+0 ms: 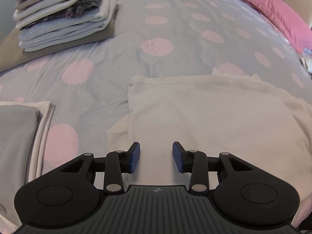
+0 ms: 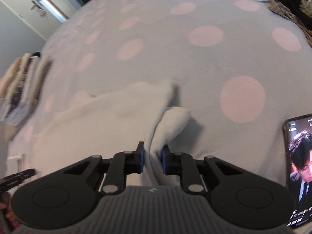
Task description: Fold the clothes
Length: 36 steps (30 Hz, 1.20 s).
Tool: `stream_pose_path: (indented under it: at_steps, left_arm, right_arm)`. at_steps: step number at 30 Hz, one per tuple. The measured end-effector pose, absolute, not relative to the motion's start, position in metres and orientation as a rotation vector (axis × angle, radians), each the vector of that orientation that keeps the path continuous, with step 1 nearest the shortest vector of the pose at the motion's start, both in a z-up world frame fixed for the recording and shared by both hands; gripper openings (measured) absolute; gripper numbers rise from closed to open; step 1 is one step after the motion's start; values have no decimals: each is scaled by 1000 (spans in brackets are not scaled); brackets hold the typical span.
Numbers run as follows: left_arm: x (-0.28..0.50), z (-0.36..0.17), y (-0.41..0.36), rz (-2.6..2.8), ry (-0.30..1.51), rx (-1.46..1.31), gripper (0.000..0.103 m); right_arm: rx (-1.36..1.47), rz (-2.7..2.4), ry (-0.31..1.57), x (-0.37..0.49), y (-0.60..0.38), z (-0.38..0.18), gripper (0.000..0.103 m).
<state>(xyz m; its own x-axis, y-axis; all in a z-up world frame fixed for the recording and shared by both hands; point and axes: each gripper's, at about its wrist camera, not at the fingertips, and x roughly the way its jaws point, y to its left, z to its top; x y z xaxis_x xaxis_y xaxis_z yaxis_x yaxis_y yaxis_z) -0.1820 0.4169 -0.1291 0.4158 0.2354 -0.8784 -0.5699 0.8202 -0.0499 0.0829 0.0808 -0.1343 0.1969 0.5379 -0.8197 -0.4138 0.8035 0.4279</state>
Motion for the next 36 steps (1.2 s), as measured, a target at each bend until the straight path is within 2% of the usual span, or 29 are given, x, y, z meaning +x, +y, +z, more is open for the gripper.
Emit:
stream_pose_path:
  at_steps: [6,8,11,18,26,36]
  left_arm:
    - [-189,-115,417,473,987,-399,30]
    - [-191,-112,417,442,973,-415,21]
    - [-195,-106,416,414,951,-421,14]
    - [-202,-96,422,426,940,-437,14]
    - [-210,-91,436,456,939,-460,13]
    - [-215,-101,448,509,989,-444,13]
  right_arm:
    - [152,770,1190,60,100,-86,18]
    - [186,806,1205,53,112,-75,18]
    - [202,871,1223,40,141,-60,18]
    - [162,1010,1216,-4,216,-33,18]
    - [102,1095,1257,-50,303,-52,18]
    - [19,1094,1278,-85,361,-93,18]
